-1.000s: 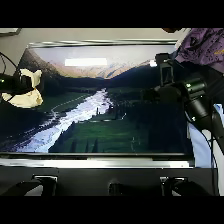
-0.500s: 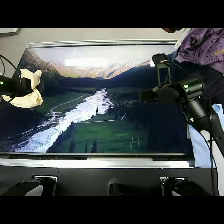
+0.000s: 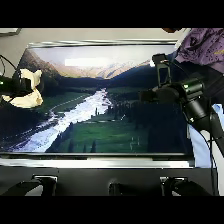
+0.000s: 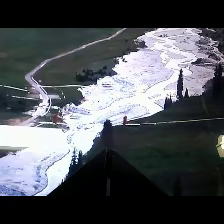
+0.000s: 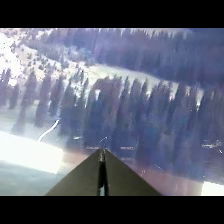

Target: Fold the clothes and pants, and hang the long-sleeved shirts on hangers.

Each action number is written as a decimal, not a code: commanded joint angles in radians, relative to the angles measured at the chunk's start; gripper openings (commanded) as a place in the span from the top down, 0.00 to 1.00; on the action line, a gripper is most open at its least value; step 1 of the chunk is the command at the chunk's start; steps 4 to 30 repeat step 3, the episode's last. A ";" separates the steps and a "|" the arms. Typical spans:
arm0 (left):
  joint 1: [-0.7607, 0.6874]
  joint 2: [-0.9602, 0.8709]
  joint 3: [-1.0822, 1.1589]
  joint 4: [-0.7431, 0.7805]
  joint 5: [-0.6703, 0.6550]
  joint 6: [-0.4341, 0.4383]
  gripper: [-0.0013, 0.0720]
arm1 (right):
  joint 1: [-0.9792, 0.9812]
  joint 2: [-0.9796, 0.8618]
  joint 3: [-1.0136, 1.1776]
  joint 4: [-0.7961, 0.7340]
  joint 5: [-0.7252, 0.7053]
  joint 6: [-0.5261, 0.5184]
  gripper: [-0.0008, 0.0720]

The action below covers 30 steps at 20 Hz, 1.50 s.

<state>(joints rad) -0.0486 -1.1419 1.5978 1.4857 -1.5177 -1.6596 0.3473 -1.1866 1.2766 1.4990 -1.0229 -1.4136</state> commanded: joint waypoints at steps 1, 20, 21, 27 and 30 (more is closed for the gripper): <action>-0.001 0.000 0.000 0.000 0.000 0.000 0.96 | 0.001 0.000 0.001 0.000 0.000 0.000 0.94; -0.001 0.000 0.000 0.000 0.000 0.000 0.96 | 0.001 0.000 0.001 0.000 0.000 0.000 0.94; -0.001 0.000 0.000 0.000 0.000 0.000 0.96 | 0.001 0.000 0.001 0.000 0.000 0.000 0.94; -0.001 0.000 0.000 0.000 0.000 0.000 0.96 | 0.001 0.000 0.001 0.000 0.000 0.000 0.94; -0.001 0.000 0.000 0.000 0.000 0.000 0.96 | 0.001 0.000 0.001 0.000 0.000 0.000 0.94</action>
